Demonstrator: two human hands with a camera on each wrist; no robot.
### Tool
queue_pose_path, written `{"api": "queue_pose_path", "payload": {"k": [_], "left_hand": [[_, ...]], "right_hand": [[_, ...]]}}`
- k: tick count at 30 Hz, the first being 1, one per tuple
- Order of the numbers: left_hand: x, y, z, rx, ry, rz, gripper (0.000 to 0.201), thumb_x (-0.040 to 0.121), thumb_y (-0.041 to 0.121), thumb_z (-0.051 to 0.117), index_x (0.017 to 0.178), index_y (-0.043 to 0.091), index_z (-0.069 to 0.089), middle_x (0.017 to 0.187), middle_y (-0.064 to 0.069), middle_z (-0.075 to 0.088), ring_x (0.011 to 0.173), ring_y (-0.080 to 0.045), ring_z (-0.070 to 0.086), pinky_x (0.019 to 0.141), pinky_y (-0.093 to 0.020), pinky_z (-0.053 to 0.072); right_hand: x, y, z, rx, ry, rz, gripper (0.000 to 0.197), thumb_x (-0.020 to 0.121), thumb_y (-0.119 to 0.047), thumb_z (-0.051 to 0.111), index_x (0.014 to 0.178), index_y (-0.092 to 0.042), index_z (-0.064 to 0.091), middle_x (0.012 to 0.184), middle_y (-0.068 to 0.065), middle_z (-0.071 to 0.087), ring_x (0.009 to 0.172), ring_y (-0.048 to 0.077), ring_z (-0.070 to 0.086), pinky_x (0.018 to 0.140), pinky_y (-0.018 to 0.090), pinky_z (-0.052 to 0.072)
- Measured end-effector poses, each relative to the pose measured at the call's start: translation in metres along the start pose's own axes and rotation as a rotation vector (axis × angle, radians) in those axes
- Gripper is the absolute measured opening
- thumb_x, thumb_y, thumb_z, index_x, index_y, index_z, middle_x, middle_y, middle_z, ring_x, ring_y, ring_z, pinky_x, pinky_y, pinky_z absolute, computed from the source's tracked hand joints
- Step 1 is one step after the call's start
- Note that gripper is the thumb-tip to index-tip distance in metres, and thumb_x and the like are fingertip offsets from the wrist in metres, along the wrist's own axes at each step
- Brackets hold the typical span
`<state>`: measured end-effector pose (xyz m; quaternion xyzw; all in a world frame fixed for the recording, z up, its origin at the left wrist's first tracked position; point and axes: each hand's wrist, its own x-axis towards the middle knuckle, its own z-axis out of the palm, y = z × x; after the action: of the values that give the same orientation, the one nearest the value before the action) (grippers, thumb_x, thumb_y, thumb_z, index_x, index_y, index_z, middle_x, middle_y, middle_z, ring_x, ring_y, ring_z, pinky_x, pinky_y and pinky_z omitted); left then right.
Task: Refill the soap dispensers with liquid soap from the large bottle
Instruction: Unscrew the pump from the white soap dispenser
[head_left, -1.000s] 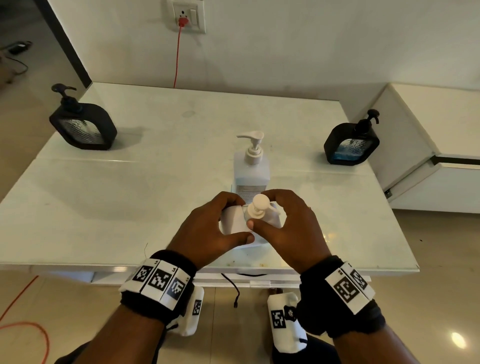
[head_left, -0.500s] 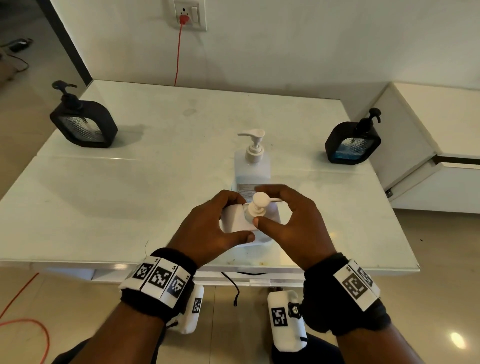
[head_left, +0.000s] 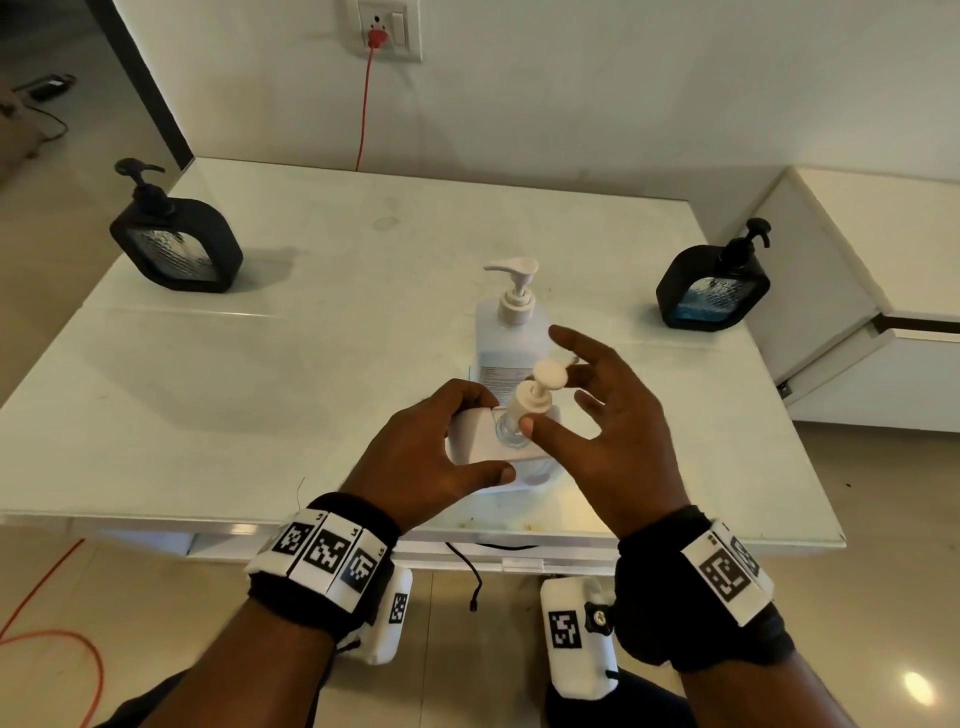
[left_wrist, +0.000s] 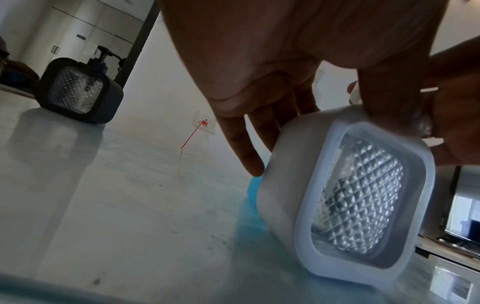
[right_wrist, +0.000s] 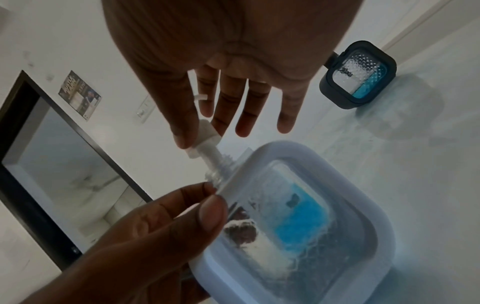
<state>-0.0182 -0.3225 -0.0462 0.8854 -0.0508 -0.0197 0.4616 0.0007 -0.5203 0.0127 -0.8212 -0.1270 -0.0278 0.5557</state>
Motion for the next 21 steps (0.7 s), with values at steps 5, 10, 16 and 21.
{"api": "queue_pose_path", "payload": {"k": [5,10,16,21], "left_hand": [[-0.001,-0.001,0.000,-0.018,0.000,-0.015,0.063,0.065,0.067,0.080,0.117,0.050,0.048,0.116,0.024,0.063,0.108,-0.002,0.062,0.092,-0.038,0.059],[-0.002,0.000,-0.002,-0.007,-0.006,-0.020,0.067,0.060,0.074,0.073,0.117,0.051,0.048,0.118,0.026,0.063,0.108,-0.001,0.062,0.093,-0.036,0.058],[-0.001,0.002,-0.001,-0.011,-0.002,-0.011,0.063,0.068,0.057,0.087,0.118,0.048,0.049,0.119,0.023,0.063,0.108,-0.004,0.063,0.094,-0.038,0.059],[-0.002,0.002,-0.002,-0.027,-0.006,-0.023,0.065,0.062,0.071,0.076,0.118,0.050,0.049,0.119,0.023,0.064,0.109,-0.004,0.063,0.095,-0.038,0.058]], "right_hand": [[0.004,-0.014,-0.004,0.116,0.079,-0.035,0.070,0.077,-0.012,0.083,0.138,-0.026,0.051,0.121,-0.011,0.065,0.114,0.008,0.061,0.100,0.042,0.052],[0.003,-0.018,-0.009,0.250,0.143,-0.062,0.079,0.075,-0.009,0.084,0.143,-0.022,0.047,0.119,-0.004,0.067,0.115,0.020,0.063,0.097,0.046,0.053],[0.004,-0.013,-0.010,0.296,0.125,-0.058,0.041,0.077,-0.009,0.082,0.116,-0.014,0.070,0.116,-0.001,0.071,0.112,0.021,0.065,0.098,0.046,0.053],[0.004,-0.012,-0.011,0.269,0.063,-0.061,0.039,0.078,-0.019,0.083,0.113,-0.027,0.070,0.114,-0.005,0.073,0.112,0.022,0.066,0.099,0.049,0.051]]}}
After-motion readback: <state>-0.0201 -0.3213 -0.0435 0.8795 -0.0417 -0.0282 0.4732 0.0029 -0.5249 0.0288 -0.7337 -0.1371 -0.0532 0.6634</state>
